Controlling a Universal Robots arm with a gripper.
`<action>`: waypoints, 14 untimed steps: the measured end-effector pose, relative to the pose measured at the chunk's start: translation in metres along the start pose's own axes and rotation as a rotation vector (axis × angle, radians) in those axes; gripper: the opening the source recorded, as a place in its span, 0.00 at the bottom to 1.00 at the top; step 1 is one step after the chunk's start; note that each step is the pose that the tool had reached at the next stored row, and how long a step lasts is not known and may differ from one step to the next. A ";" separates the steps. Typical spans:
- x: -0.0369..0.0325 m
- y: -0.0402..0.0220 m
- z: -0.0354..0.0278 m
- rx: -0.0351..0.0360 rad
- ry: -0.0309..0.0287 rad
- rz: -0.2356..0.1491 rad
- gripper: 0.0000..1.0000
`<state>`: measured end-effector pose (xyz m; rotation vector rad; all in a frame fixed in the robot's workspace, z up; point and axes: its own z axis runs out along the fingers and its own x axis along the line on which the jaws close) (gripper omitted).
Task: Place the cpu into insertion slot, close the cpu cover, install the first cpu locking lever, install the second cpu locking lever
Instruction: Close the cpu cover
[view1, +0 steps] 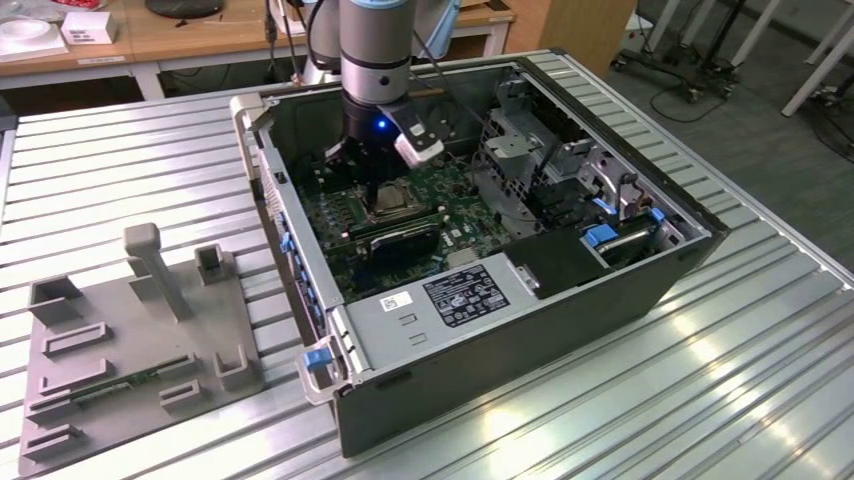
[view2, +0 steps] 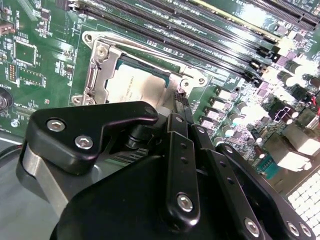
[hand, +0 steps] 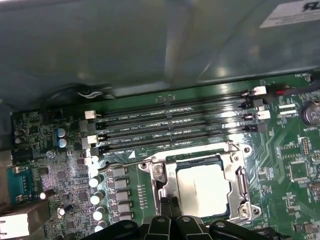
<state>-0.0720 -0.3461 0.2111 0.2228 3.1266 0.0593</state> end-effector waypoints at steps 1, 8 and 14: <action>0.0000 0.0000 0.0002 -0.0010 -0.0002 -0.011 0.11; 0.0000 0.0001 0.0007 -0.0045 -0.0009 -0.054 0.11; 0.0006 0.0037 0.0009 -0.0045 -0.0009 -0.054 0.11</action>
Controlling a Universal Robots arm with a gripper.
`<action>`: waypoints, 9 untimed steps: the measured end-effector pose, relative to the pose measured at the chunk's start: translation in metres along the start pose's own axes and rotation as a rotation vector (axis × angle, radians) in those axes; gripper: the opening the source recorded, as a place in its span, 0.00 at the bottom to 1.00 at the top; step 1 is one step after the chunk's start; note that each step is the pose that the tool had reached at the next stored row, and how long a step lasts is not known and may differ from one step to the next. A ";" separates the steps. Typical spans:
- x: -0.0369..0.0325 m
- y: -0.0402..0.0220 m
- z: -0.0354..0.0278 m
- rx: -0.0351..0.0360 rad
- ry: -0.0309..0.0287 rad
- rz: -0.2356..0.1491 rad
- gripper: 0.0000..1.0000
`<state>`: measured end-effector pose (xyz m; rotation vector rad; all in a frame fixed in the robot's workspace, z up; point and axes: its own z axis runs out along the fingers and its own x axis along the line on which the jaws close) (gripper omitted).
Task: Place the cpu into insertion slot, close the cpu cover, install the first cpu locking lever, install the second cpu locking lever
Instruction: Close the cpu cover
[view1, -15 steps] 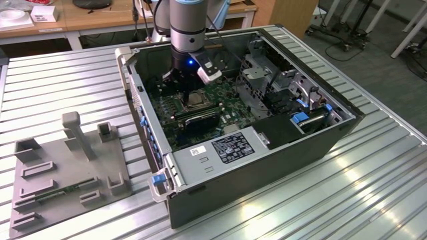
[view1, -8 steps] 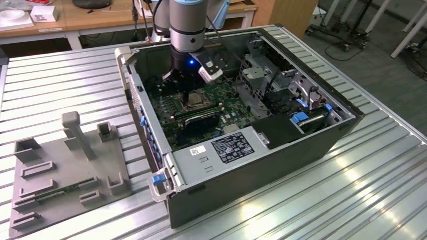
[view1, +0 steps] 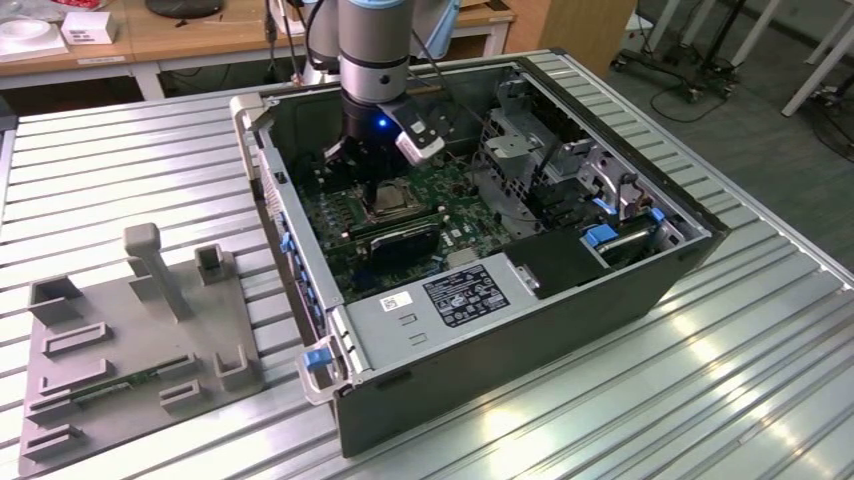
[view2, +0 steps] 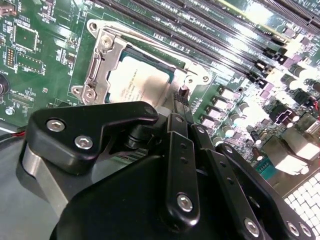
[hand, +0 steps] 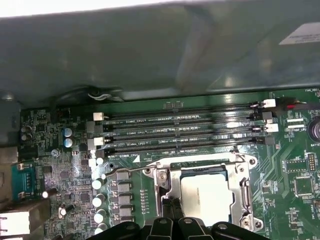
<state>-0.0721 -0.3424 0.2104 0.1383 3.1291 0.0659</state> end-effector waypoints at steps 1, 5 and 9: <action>0.0000 0.0000 0.0002 -0.0001 0.0000 0.000 0.11; 0.0001 0.0004 0.0019 0.0001 0.0000 0.000 0.11; 0.0001 0.0004 0.0019 0.0000 0.0000 0.000 0.11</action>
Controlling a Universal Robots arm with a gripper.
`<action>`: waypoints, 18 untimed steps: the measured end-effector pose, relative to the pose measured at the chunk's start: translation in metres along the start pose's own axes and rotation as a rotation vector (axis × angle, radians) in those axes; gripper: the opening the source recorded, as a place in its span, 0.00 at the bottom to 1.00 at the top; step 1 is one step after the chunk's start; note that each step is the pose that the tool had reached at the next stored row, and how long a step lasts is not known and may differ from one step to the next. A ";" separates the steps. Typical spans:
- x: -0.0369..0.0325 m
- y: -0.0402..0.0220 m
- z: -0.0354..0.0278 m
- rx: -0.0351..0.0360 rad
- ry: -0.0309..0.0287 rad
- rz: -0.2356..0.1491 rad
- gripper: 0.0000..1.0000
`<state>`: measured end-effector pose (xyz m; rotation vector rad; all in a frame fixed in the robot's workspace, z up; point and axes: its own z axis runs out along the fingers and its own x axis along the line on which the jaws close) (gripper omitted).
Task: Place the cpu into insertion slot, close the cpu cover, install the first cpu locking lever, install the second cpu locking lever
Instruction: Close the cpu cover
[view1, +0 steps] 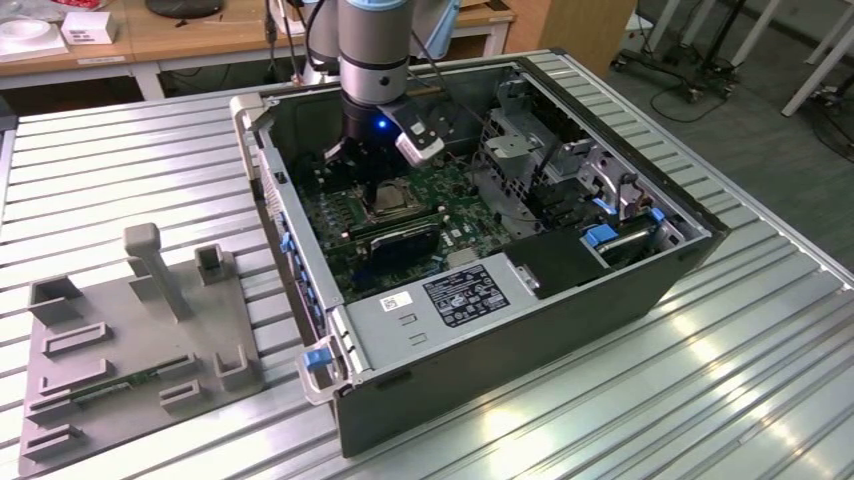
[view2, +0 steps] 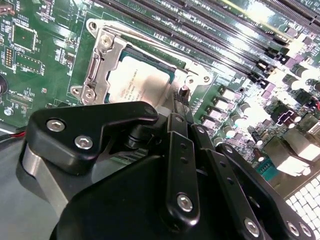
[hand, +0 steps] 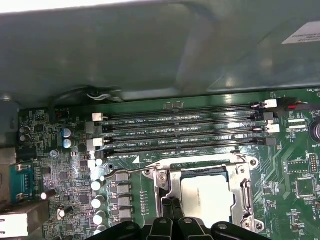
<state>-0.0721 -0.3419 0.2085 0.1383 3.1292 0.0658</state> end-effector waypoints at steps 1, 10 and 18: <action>-0.0003 0.0001 0.0000 -0.0001 0.0000 0.000 0.11; -0.0007 0.0008 0.0001 -0.0001 -0.0001 0.000 0.11; -0.0006 0.0011 0.0017 0.0000 0.0000 0.000 0.11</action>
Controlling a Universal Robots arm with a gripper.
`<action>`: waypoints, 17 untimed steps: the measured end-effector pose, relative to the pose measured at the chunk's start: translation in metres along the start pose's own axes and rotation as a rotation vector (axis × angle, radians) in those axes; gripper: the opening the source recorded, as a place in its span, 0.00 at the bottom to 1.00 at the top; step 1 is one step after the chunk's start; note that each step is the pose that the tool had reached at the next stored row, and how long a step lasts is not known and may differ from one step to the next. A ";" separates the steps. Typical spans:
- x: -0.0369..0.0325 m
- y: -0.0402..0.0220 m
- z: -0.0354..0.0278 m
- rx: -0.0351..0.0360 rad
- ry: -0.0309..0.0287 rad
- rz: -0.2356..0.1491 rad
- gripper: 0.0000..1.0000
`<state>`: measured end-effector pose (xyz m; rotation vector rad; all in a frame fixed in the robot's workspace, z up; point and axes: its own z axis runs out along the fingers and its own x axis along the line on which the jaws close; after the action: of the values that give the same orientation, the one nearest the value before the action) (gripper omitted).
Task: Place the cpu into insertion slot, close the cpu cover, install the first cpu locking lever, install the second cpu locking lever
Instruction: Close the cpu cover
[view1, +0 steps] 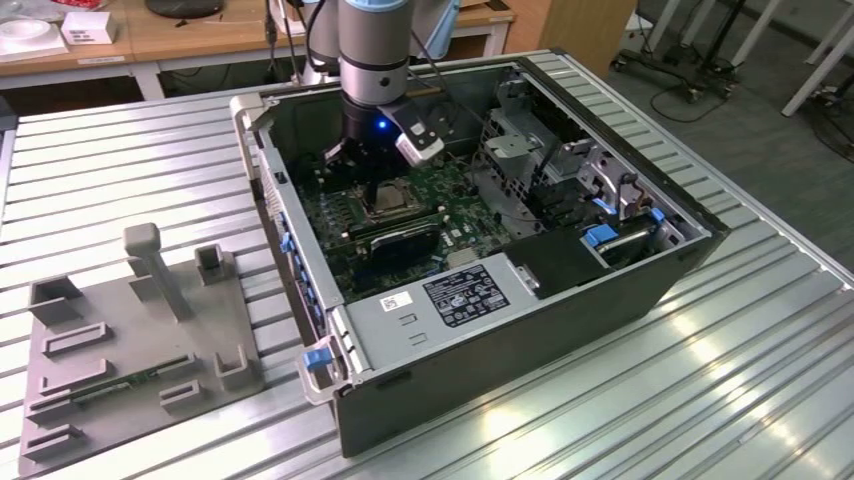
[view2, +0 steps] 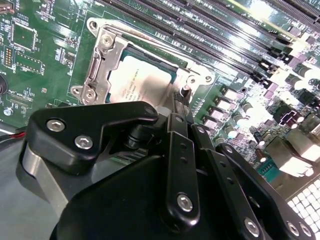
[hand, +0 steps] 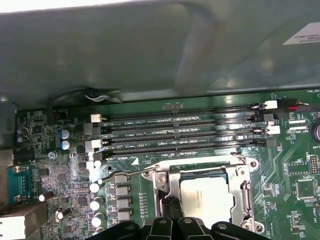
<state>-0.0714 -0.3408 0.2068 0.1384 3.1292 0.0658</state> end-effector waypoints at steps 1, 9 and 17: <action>0.0000 0.0000 0.0003 -0.0003 -0.0002 0.000 0.11; 0.0000 -0.0001 0.0022 0.0001 -0.0001 0.000 0.11; 0.0000 -0.0002 0.0039 0.0001 -0.0003 0.000 0.11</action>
<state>-0.0714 -0.3408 0.2028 0.1383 3.1288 0.0657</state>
